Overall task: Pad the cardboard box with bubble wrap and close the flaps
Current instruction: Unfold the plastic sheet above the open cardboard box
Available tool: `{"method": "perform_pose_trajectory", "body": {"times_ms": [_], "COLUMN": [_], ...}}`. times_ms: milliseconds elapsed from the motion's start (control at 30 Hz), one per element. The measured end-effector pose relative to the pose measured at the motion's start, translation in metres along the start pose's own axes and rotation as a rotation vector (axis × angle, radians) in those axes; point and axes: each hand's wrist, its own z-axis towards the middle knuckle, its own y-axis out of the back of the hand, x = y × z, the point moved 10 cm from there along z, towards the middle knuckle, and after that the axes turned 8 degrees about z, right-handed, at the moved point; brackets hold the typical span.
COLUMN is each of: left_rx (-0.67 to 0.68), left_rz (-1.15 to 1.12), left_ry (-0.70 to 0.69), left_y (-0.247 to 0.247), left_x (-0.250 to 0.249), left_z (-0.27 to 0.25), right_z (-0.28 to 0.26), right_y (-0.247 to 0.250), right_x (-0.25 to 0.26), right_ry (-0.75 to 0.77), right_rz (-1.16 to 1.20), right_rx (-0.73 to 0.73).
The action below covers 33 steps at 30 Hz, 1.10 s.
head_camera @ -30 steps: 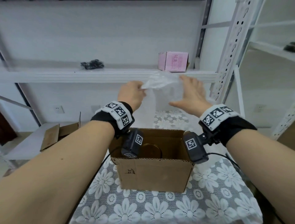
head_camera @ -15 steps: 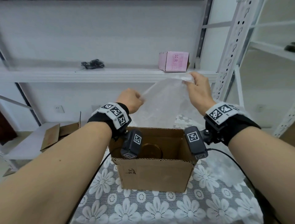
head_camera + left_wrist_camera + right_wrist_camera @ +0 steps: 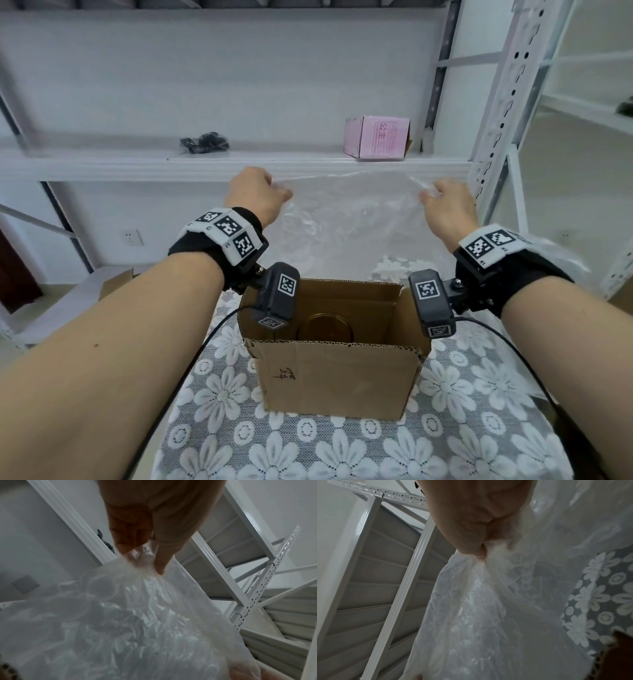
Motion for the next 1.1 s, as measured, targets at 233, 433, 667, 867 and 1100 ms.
{"method": "perform_pose_trajectory", "body": {"times_ms": [233,433,667,867,1100], "left_rx": [0.32,0.645,0.386,0.517,0.553], "left_rz": [-0.149,-0.438,-0.506,-0.379,-0.285], "left_ry": [-0.082,-0.188,-0.218,-0.174,-0.11], "left_y": [-0.033,-0.05,-0.034,-0.048,-0.058], "left_x": [-0.017,-0.046,-0.051,-0.039,-0.014], "left_z": [-0.021,-0.052,-0.043,-0.05,-0.043], "right_z": [-0.029,-0.05,-0.071,-0.036,-0.019], "right_y": [-0.041,-0.059,-0.075,-0.036,-0.002], "right_x": [0.033,0.056,0.056,0.056,0.036], "right_ry": [0.018,0.125,-0.02,0.026,-0.042], "right_rz": [-0.004,-0.078,0.275,0.424,0.601], "right_rx": [0.443,0.582,0.836,0.444,0.106]}}
